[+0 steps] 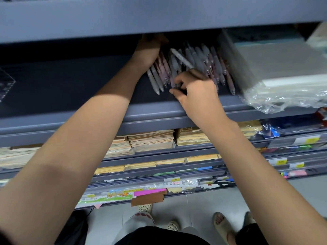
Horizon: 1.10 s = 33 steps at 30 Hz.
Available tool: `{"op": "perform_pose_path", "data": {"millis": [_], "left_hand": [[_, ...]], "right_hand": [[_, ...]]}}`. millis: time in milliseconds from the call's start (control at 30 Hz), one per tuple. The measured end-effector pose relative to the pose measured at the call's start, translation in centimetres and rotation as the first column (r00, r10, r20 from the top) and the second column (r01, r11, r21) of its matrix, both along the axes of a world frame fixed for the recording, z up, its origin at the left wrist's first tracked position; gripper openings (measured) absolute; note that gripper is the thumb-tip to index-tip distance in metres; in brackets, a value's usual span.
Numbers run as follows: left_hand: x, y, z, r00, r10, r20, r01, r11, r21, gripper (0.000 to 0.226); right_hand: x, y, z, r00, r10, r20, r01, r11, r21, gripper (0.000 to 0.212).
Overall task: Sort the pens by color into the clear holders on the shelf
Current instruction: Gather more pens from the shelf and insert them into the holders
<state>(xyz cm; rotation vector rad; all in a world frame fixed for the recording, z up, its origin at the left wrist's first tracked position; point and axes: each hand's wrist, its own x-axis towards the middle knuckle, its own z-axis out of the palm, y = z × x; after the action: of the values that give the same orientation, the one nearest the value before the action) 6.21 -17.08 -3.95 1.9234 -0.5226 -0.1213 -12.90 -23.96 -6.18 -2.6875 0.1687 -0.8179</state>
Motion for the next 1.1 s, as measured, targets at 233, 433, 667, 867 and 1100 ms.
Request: {"op": "perform_pose_path", "data": {"millis": [233,433,667,867,1100], "left_hand": [[-0.4,0.1,-0.1,0.982,-0.180,0.055,0.172,0.976,0.133,0.055],[0.2,-0.3,-0.3,0.985,-0.164,0.060,0.152,0.975,0.165,0.052],[0.3,-0.2,-0.2,0.979,-0.146,0.145,0.115,0.972,0.205,0.027],[-0.5,-0.2,0.3,0.979,-0.119,0.168,0.084,0.976,0.199,0.033],[-0.4,-0.2,0.6,0.980,-0.179,0.083,0.152,0.953,0.261,0.043]], "right_hand": [[-0.1,-0.5,-0.1,0.999,0.047,0.007,-0.048,0.998,0.050,0.018],[-0.2,-0.7,-0.2,0.999,0.032,0.030,-0.035,0.994,0.106,0.016],[-0.1,-0.5,-0.3,0.998,-0.007,0.056,0.001,0.995,0.102,0.017],[0.0,-0.6,-0.3,0.999,-0.005,0.052,-0.001,0.995,0.105,0.013],[-0.2,-0.8,-0.3,0.998,0.025,0.053,-0.032,0.992,0.122,0.012]]}}
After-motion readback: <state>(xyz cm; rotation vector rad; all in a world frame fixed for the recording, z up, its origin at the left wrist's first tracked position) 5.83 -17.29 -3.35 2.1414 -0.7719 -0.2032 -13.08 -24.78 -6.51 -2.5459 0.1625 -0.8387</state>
